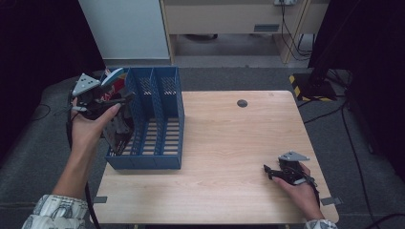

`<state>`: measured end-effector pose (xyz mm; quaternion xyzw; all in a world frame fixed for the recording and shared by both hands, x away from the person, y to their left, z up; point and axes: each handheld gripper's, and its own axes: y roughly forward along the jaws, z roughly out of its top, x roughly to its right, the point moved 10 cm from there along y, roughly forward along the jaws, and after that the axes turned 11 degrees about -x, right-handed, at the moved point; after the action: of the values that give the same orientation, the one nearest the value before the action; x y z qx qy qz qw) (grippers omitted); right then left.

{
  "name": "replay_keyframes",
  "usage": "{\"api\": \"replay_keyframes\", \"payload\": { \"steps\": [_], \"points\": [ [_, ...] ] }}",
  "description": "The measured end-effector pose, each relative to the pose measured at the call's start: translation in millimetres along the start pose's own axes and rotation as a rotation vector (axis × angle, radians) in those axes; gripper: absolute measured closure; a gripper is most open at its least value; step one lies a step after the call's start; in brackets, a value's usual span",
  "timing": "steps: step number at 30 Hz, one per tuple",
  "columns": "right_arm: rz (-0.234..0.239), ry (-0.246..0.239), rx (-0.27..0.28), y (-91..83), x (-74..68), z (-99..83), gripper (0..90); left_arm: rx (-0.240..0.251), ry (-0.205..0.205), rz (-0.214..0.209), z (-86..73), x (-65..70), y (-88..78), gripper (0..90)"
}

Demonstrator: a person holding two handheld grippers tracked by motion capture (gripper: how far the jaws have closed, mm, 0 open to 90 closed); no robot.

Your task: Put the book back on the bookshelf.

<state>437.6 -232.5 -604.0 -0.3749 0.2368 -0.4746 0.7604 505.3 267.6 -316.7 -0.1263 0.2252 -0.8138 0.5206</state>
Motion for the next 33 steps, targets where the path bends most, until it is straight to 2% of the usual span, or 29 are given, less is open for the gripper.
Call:
{"api": "replay_keyframes", "payload": {
  "steps": [7,23,32,33],
  "points": [
    [0.001,0.0,0.0,0.0,-0.2,0.0,27.1,-0.035,0.002,-0.029,-9.9,14.7,17.0,9.7],
    [0.003,-0.001,-0.002,0.0,-0.6,-0.2,26.7,-0.082,0.013,-0.081,-27.7,41.3,44.1,4.8],
    [0.001,-0.003,-0.005,0.3,-0.7,-0.4,25.4,-0.123,0.034,-0.125,-44.2,64.6,63.1,3.7],
    [0.0,-0.004,-0.005,0.3,-0.6,-0.3,25.1,-0.133,0.04,-0.134,-48.1,71.2,67.1,3.7]
  ]
}}
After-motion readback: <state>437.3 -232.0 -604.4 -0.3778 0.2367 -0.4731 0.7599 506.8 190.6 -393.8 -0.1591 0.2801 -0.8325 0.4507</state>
